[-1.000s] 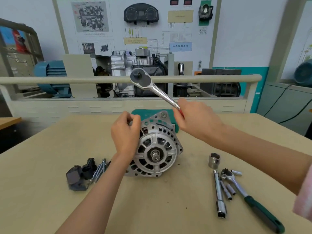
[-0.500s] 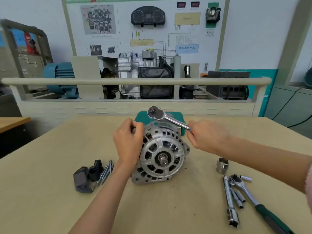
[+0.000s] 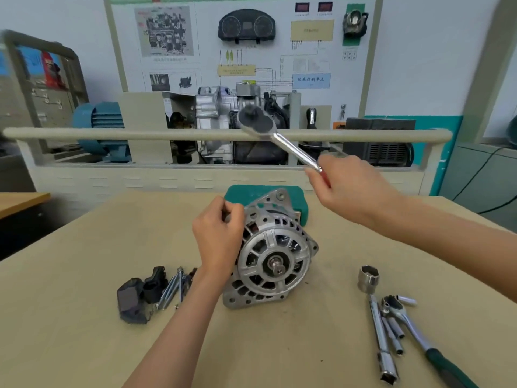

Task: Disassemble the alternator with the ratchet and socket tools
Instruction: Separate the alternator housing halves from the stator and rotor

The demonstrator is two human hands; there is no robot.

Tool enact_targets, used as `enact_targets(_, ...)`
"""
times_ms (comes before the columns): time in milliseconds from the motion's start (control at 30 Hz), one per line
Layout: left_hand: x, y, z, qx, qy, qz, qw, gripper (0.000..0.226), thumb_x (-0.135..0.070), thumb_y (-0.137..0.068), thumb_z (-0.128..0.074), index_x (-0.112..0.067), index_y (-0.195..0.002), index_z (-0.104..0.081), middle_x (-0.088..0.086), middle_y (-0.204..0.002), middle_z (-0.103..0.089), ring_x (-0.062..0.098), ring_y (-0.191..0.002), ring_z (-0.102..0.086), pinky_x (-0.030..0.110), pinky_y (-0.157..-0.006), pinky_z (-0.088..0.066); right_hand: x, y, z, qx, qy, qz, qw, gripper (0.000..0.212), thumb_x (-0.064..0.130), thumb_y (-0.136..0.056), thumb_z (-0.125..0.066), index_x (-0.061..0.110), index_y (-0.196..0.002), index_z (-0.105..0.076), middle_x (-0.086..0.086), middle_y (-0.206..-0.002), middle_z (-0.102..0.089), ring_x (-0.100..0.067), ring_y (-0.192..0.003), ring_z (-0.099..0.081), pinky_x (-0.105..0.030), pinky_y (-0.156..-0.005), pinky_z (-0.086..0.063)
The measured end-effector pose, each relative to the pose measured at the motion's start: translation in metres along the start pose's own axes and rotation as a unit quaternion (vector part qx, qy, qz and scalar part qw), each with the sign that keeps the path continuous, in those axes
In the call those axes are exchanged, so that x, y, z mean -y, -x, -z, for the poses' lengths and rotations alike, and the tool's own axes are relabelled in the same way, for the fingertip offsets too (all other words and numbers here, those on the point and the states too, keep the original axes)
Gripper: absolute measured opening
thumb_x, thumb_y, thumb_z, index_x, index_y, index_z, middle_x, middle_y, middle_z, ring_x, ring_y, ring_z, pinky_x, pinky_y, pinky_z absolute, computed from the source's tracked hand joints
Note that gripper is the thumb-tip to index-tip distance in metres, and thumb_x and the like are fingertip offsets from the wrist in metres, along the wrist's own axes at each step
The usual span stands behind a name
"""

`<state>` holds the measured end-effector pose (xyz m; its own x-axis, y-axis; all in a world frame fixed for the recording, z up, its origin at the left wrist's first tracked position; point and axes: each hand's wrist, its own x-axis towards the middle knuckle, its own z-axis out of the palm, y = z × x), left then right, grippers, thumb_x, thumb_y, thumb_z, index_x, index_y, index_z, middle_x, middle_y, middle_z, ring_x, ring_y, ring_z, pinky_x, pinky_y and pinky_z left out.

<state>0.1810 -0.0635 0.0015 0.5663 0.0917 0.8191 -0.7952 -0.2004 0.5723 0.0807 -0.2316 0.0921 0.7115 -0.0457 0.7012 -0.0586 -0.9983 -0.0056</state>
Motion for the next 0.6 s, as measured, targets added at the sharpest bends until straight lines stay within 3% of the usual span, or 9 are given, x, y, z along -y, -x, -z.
enact_targets(67,0.004,0.001,0.003,-0.005,0.007,0.009,1.000,0.031,-0.013,-0.077,-0.046,-0.021,-0.052,-0.030,-0.007,-0.046,-0.029,0.008,-0.045,-0.028,0.018,-0.043,-0.019,0.007,0.014,-0.005,-0.004,-0.059,-0.009,0.998,0.025,0.033,-0.097,-0.039,0.015,-0.080,-0.045,0.004,-0.054,-0.043,-0.010,-0.043,-0.040,-0.024,-0.039,-0.024)
enact_targets(133,0.004,0.001,0.003,-0.009,0.016,0.019,1.000,0.033,-0.009,-0.078,-0.049,-0.020,-0.052,-0.032,-0.007,-0.046,-0.030,0.008,-0.045,-0.029,0.017,-0.042,-0.020,0.007,0.031,-0.013,0.168,0.035,-0.012,0.985,0.027,0.031,-0.099,-0.036,0.010,-0.090,-0.051,0.003,-0.062,-0.045,-0.015,-0.052,-0.045,-0.026,-0.046,-0.033)
enact_targets(200,0.001,0.001,0.003,-0.007,0.023,0.016,1.000,0.037,-0.005,-0.078,-0.050,-0.023,-0.052,-0.031,-0.010,-0.046,-0.029,0.006,-0.044,-0.030,0.014,-0.041,-0.022,-0.002,0.016,-0.003,0.239,0.106,0.010,0.965,0.031,0.033,-0.099,-0.034,0.010,-0.087,-0.051,0.000,-0.065,-0.045,-0.018,-0.058,-0.046,-0.028,-0.054,-0.039)
enact_targets(233,0.000,0.002,0.000,-0.007,0.022,0.013,1.000,0.037,-0.006,-0.078,-0.049,-0.024,-0.052,-0.031,-0.011,-0.046,-0.029,0.005,-0.044,-0.031,0.014,-0.041,-0.022,-0.006,0.003,0.007,0.221,0.090,0.020,0.971,0.034,0.036,-0.099,-0.034,0.012,-0.081,-0.050,0.000,-0.062,-0.046,-0.017,-0.055,-0.045,-0.028,-0.052,-0.038)
enact_targets(333,0.005,0.002,-0.002,-0.004,0.031,0.009,0.999,0.033,-0.011,-0.076,-0.048,-0.026,-0.052,-0.032,-0.012,-0.045,-0.029,0.005,-0.043,-0.032,0.013,-0.041,-0.022,-0.005,-0.012,0.013,-0.017,-0.082,0.032,0.996,0.034,0.040,-0.097,-0.036,0.025,-0.066,-0.041,0.005,-0.054,-0.045,-0.010,-0.045,-0.041,-0.023,-0.043,-0.030)
enact_targets(367,0.006,0.002,-0.001,-0.006,0.037,0.006,0.999,0.032,-0.012,-0.076,-0.048,-0.026,-0.052,-0.032,-0.012,-0.045,-0.030,0.005,-0.043,-0.032,0.012,-0.041,-0.022,-0.003,-0.003,0.009,-0.047,-0.127,0.017,0.991,0.032,0.038,-0.097,-0.037,0.027,-0.068,-0.041,0.006,-0.053,-0.045,-0.011,-0.045,-0.042,-0.022,-0.043,-0.031)
enact_targets(500,0.002,0.002,0.001,-0.016,0.042,0.011,0.999,0.034,-0.012,-0.076,-0.047,-0.027,-0.051,-0.030,-0.013,-0.045,-0.028,0.004,-0.042,-0.031,0.013,-0.041,-0.022,-0.008,0.022,-0.012,0.226,0.061,-0.002,0.972,0.032,0.035,-0.100,-0.033,0.011,-0.093,-0.052,-0.001,-0.070,-0.050,-0.020,-0.063,-0.050,-0.032,-0.060,-0.044)
enact_targets(567,0.001,0.005,-0.003,-0.017,0.041,0.005,0.999,0.035,-0.011,-0.076,-0.047,-0.028,-0.052,-0.029,-0.014,-0.045,-0.027,0.004,-0.042,-0.031,0.012,-0.041,-0.022,-0.014,-0.003,0.004,0.216,0.064,0.022,0.974,0.034,0.038,-0.099,-0.034,0.013,-0.082,-0.051,0.001,-0.063,-0.047,-0.014,-0.055,-0.045,-0.028,-0.051,-0.036)
enact_targets(600,0.002,0.002,-0.001,-0.014,0.035,-0.001,0.999,0.035,-0.011,-0.076,-0.047,-0.028,-0.052,-0.030,-0.013,-0.045,-0.028,0.004,-0.042,-0.031,0.012,-0.041,-0.022,-0.013,-0.013,0.006,0.145,-0.003,0.023,0.989,0.036,0.039,-0.098,-0.036,0.015,-0.075,-0.050,0.002,-0.059,-0.046,-0.013,-0.051,-0.043,-0.027,-0.046,-0.032)
